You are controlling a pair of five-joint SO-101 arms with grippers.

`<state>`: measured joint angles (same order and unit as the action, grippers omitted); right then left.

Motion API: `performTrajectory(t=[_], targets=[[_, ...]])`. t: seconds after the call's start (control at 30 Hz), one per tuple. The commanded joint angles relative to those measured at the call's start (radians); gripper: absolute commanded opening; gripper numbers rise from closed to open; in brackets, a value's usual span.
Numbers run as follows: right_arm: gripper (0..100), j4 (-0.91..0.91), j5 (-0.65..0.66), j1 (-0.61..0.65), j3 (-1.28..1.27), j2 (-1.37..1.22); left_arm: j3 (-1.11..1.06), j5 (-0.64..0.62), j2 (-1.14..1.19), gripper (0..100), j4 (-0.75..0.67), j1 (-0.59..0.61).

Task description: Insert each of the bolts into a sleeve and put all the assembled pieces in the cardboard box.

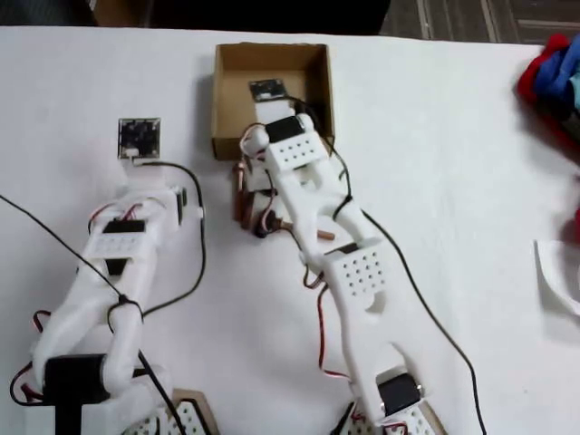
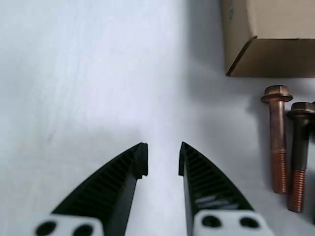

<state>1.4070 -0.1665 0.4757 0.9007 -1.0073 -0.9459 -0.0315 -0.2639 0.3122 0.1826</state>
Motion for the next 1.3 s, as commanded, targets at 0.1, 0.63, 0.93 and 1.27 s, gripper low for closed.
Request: performTrajectory(t=[0.1,0.63,0.93,1.27], targets=[[2.0,0.047,0.008,-0.022,0.012,0.012,0.007,-0.008,-0.046,13,-0.018,0.006],[2.0,0.354,0.009,-0.013,0.0,0.435,0.005,-0.008,-0.044,13,-0.018,0.003],[2.0,0.335,0.009,0.058,-0.404,0.837,0.008,-0.009,-0.044,13,-0.018,-0.003],[2.0,-0.17,0.011,-0.271,-1.137,1.351,0.251,0.06,-0.041,13,0.362,-0.153]])
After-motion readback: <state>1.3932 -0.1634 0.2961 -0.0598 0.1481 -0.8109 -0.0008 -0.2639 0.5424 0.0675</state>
